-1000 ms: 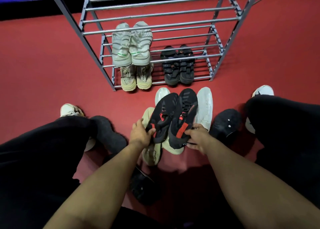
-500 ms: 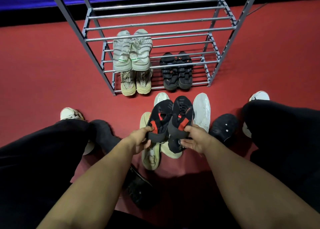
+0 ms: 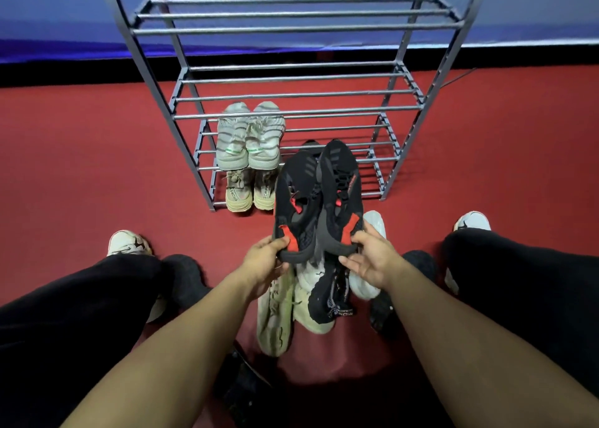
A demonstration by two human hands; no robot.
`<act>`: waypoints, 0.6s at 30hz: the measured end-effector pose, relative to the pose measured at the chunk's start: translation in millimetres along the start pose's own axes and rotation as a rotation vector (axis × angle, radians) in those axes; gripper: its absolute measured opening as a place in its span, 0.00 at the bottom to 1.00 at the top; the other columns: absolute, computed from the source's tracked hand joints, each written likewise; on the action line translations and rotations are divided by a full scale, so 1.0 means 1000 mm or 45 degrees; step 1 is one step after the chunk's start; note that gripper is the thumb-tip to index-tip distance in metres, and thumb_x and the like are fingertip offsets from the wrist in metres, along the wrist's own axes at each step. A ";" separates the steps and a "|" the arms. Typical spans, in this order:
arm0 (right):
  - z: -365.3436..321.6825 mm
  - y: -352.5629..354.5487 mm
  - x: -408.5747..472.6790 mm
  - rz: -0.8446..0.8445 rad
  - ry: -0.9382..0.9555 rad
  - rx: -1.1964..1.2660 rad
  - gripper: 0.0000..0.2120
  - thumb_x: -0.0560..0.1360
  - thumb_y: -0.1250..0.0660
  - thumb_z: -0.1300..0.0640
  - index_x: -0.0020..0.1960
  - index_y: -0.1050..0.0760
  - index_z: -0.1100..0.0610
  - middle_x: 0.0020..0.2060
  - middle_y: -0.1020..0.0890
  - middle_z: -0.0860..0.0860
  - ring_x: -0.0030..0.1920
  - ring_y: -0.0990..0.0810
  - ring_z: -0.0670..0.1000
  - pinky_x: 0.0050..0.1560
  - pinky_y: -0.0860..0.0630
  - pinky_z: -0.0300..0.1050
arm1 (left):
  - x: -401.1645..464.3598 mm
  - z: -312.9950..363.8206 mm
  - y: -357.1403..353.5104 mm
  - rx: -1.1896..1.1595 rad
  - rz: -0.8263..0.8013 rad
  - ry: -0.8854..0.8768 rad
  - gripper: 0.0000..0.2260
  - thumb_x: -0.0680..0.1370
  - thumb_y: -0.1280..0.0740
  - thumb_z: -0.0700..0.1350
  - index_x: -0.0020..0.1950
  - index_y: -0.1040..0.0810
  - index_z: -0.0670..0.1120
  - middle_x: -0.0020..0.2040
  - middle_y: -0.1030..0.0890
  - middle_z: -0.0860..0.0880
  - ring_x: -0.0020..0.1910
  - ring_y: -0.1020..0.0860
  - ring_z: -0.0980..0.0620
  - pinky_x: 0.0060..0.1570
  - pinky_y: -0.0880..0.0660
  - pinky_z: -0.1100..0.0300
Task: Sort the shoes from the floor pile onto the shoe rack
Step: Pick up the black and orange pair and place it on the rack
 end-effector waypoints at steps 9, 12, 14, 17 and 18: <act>-0.140 0.017 0.038 0.120 0.147 -0.234 0.16 0.79 0.42 0.66 0.57 0.23 0.48 0.41 0.19 0.50 0.38 0.19 0.50 0.33 0.17 0.44 | 0.066 0.077 -0.084 -0.014 0.054 -0.040 0.08 0.78 0.35 0.48 0.43 0.26 0.46 0.36 0.24 0.48 0.18 0.30 0.57 0.20 0.30 0.69; -0.168 0.015 0.065 0.111 0.161 -0.267 0.17 0.80 0.43 0.67 0.62 0.25 0.51 0.43 0.19 0.51 0.38 0.19 0.50 0.36 0.17 0.48 | 0.101 0.103 -0.106 -0.013 0.065 -0.048 0.07 0.79 0.35 0.49 0.46 0.25 0.45 0.42 0.22 0.46 0.21 0.27 0.55 0.18 0.32 0.69; -0.181 0.015 0.087 0.115 0.168 -0.276 0.19 0.80 0.43 0.68 0.65 0.26 0.52 0.45 0.19 0.51 0.39 0.19 0.50 0.43 0.19 0.50 | 0.125 0.115 -0.114 0.012 0.090 -0.055 0.08 0.79 0.35 0.48 0.47 0.24 0.43 0.47 0.22 0.44 0.27 0.27 0.52 0.17 0.32 0.68; -0.194 0.014 0.119 0.135 0.171 -0.326 0.20 0.79 0.44 0.70 0.65 0.26 0.53 0.47 0.19 0.51 0.41 0.20 0.51 0.51 0.19 0.56 | 0.157 0.129 -0.117 0.107 0.170 -0.074 0.10 0.79 0.34 0.49 0.42 0.24 0.44 0.47 0.22 0.44 0.28 0.27 0.51 0.18 0.31 0.69; -0.198 0.013 0.129 0.135 0.174 -0.347 0.21 0.79 0.44 0.70 0.66 0.26 0.54 0.49 0.19 0.51 0.41 0.19 0.51 0.48 0.18 0.55 | 0.167 0.134 -0.117 0.144 0.200 -0.083 0.10 0.78 0.34 0.50 0.43 0.24 0.44 0.46 0.21 0.45 0.28 0.26 0.51 0.18 0.30 0.69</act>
Point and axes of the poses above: each hand's wrist, its own x-axis towards the middle knuckle, its own y-axis out of the back of the hand, z = x × y, the point moved 8 cm from there along x, towards the middle knuckle
